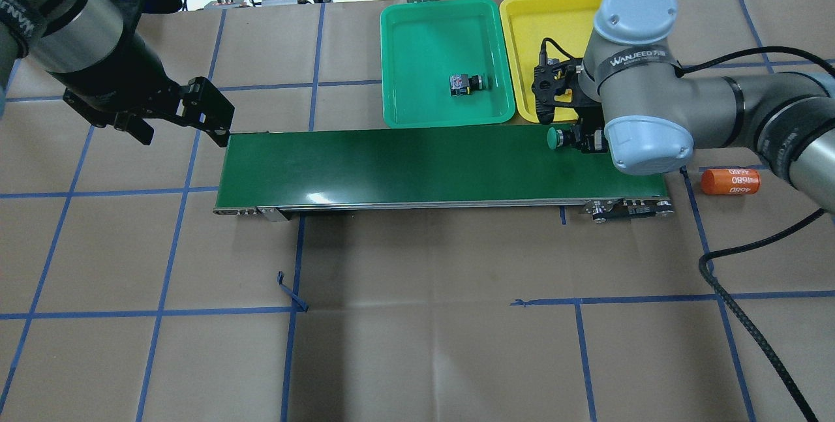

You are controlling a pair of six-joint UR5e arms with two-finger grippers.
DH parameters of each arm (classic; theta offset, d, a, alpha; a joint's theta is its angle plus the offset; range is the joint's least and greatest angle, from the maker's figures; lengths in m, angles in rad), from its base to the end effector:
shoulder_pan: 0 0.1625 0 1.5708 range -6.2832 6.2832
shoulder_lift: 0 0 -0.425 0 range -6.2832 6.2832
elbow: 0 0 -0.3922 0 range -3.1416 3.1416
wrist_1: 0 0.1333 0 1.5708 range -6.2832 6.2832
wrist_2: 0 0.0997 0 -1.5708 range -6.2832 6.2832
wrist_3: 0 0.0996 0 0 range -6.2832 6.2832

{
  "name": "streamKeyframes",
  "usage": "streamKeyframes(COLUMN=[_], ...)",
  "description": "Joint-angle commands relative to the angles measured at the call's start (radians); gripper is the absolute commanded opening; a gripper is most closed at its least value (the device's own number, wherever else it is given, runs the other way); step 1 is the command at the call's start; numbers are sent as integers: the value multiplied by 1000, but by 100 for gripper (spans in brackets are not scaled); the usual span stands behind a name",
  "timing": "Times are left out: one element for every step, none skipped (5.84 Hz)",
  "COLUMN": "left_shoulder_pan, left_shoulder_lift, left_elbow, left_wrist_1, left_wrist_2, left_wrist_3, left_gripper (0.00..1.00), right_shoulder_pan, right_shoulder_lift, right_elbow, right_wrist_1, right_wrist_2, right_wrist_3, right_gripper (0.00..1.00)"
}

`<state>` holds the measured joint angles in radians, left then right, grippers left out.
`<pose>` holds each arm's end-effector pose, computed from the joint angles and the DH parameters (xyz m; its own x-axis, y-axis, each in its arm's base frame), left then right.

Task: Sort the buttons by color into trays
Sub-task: 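Lift the green-capped button and carry it over the green tray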

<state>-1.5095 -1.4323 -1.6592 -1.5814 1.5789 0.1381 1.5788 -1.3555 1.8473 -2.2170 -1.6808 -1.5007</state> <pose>-0.1055 -0.4439 0.5075 -0.9970 0.0763 -0.0135 0.0768 0.9963 -0.0380 0.1268 -0.5493 0.3100 -0.0617 -0.9850 0.1610 -0.9922 0.0781 0.0974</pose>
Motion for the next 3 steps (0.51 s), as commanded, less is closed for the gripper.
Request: streamKeyframes(left_shoulder_pan=[0,2,2], left_shoulder_lift=[1,1,1], left_elbow=[-1,-1,-1], left_wrist_1=[0,0,0], left_wrist_2=[0,1,1], left_wrist_3=[0,0,0], left_gripper=[98,98,98], right_shoulder_pan=[1,4,16], right_shoulder_lift=[-18,28,127], right_elbow=[-142,-251,-332], right_wrist_1=[101,168,172], right_wrist_2=[1,28,77], right_wrist_3=[28,119,304], right_gripper=[8,9,10])
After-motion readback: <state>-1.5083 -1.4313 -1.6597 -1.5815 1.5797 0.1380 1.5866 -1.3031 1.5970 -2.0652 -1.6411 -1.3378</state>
